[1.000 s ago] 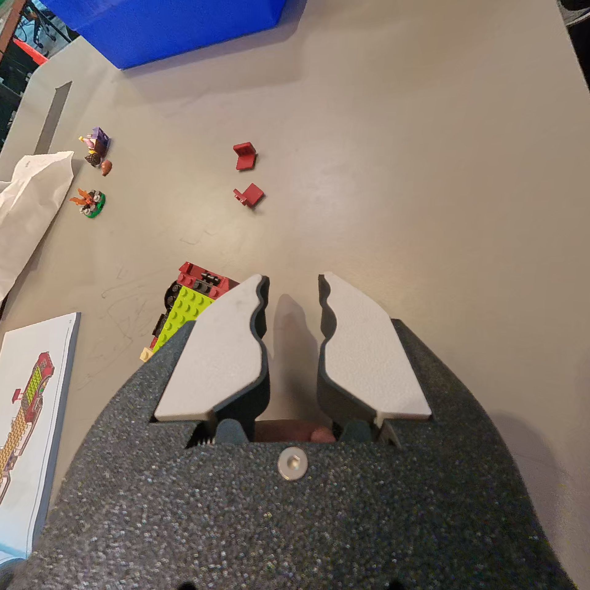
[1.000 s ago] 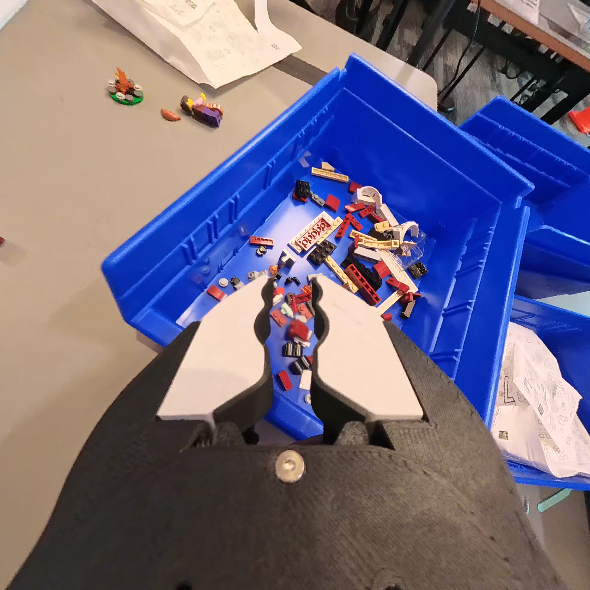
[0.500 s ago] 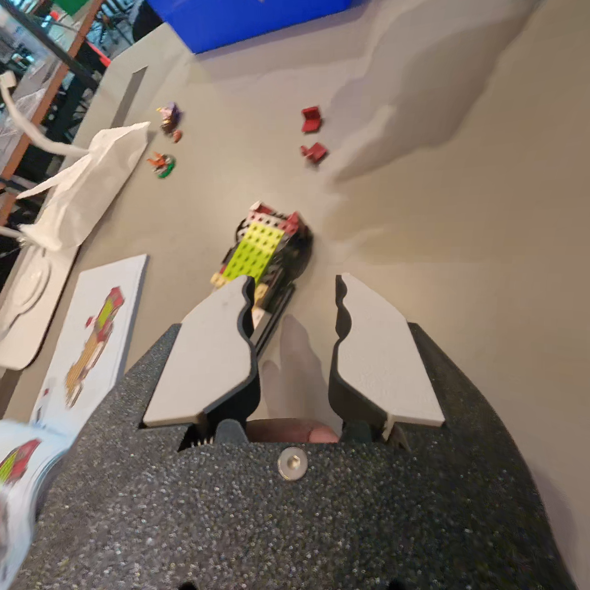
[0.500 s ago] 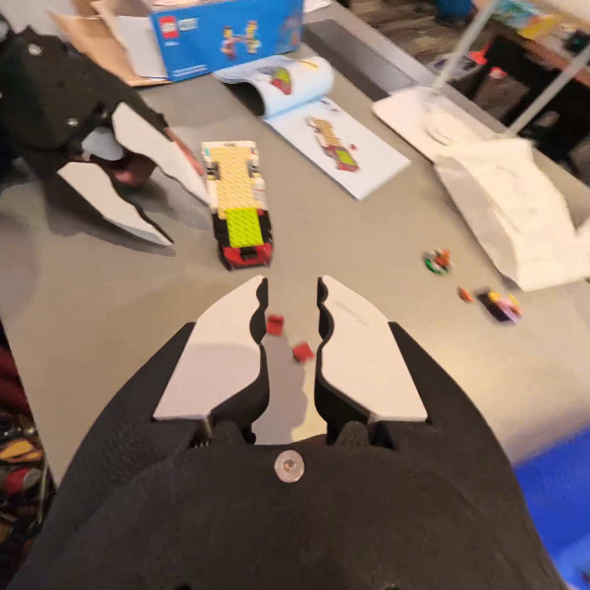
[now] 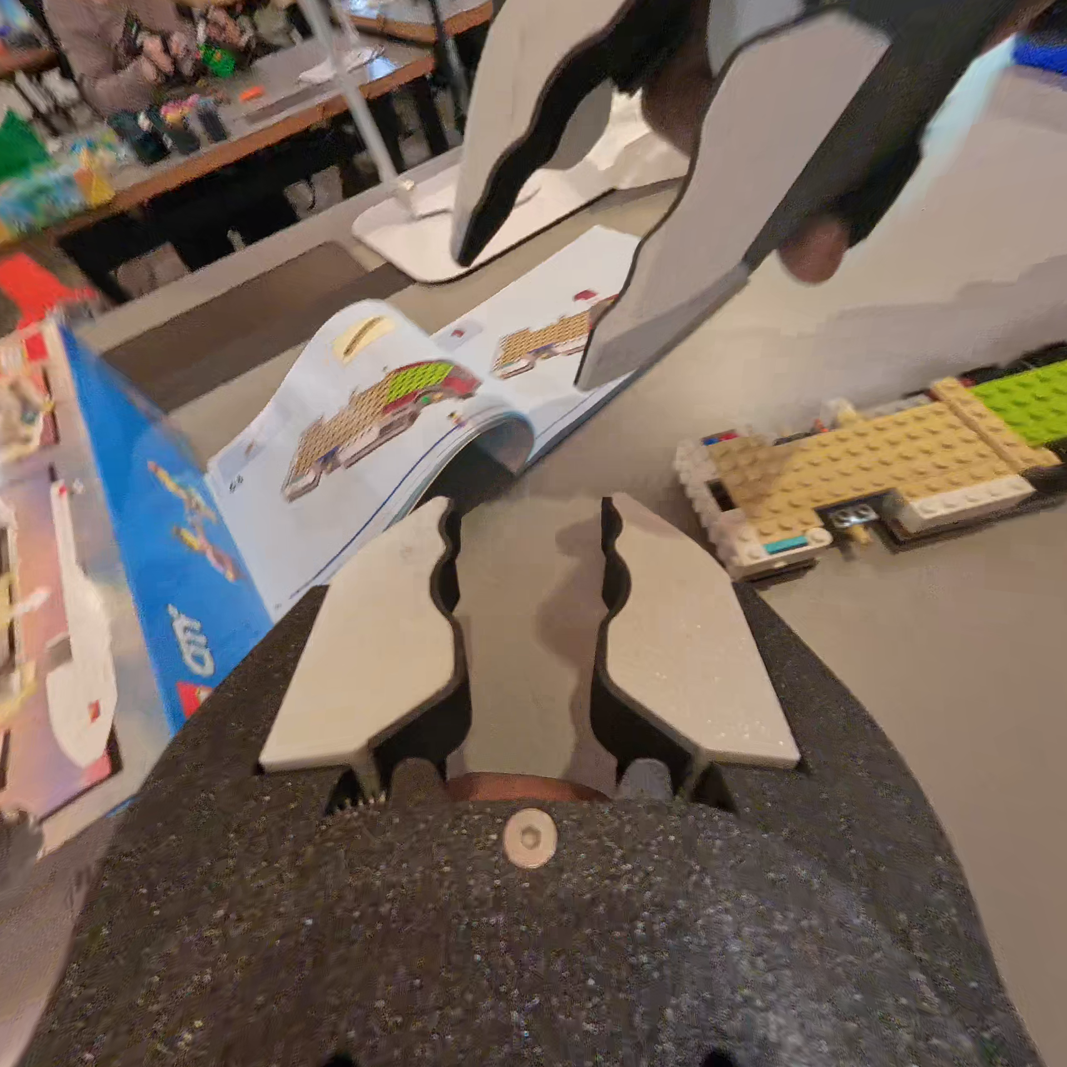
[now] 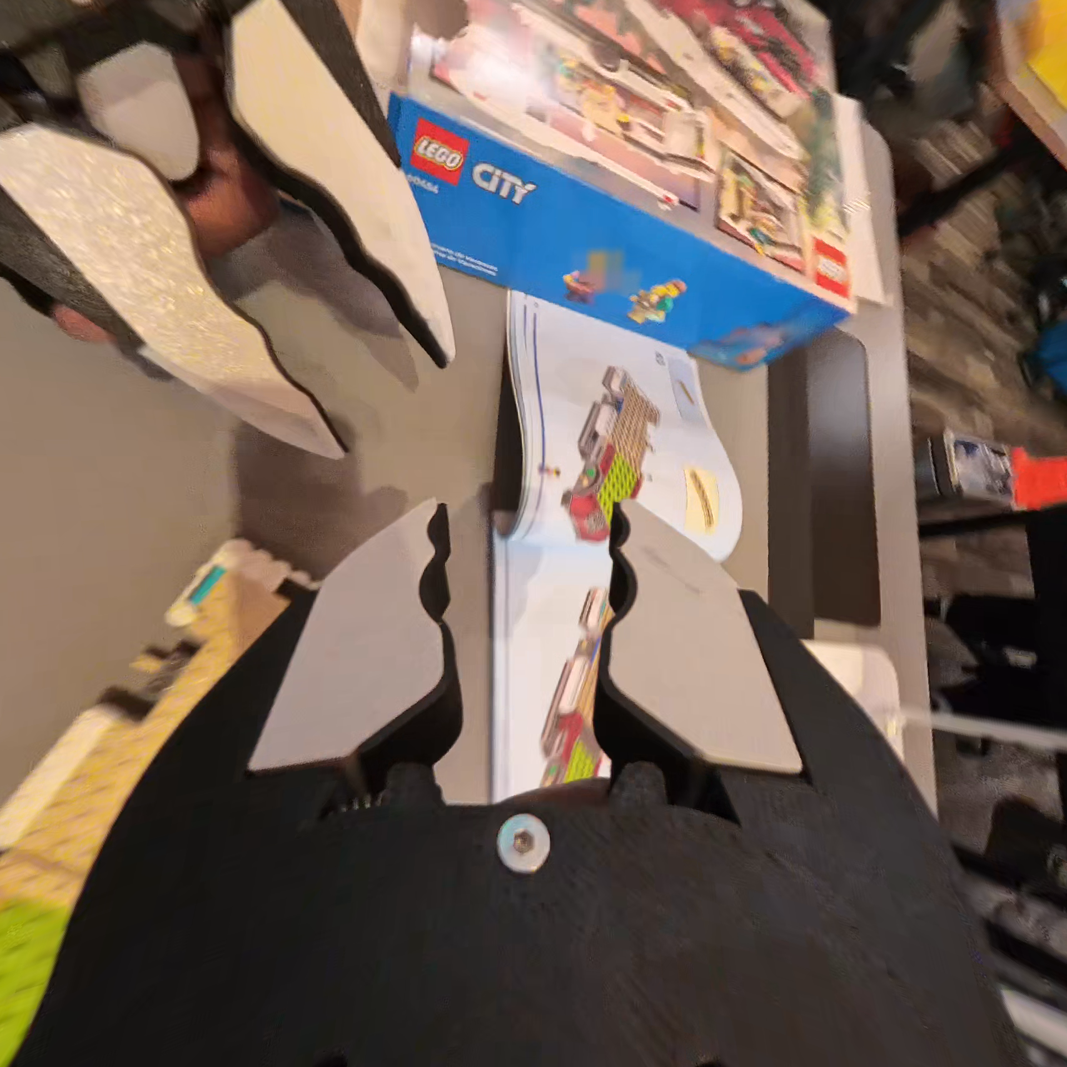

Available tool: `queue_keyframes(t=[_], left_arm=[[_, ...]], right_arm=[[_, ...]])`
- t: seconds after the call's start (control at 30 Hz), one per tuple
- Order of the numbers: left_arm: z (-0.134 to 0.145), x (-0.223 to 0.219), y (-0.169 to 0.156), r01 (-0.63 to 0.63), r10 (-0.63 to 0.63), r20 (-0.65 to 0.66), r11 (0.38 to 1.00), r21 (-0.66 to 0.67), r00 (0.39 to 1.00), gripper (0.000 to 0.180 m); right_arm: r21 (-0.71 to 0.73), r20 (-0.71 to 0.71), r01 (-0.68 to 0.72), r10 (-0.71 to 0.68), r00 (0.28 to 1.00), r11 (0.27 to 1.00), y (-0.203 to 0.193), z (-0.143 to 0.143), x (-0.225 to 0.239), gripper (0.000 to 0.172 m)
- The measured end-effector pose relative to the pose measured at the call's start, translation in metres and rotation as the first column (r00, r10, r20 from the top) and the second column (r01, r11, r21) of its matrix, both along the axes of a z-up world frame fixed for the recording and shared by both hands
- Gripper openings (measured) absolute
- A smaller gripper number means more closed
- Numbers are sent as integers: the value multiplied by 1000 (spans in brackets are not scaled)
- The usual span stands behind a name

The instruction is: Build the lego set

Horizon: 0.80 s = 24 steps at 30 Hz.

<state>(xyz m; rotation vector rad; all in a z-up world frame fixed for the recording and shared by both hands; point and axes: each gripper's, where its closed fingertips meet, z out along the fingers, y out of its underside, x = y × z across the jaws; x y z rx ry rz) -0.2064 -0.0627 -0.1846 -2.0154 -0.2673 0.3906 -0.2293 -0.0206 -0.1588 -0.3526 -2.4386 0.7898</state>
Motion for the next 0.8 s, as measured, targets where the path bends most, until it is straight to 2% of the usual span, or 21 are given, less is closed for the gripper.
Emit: queue_keyframes(t=[0.1,0.23,0.43,0.8], left_arm=[[-3,-13,-9,-76,75,79,997,18,994,47],[-7,-20,-16,-119,118,121,993,1,986,47],[-7,-20,-16,-128,128,92,992,-1,988,47],[-8,-22,-16,-141,141,88,990,-5,986,47]], right_arm=[[29,57,-115,113,992,993,-19,-15,-26,58],[48,136,-211,203,970,976,-35,-32,-33,60],[217,161,-185,151,975,959,-21,-58,-34,59],[241,132,-82,50,990,967,11,-55,-25,57]])
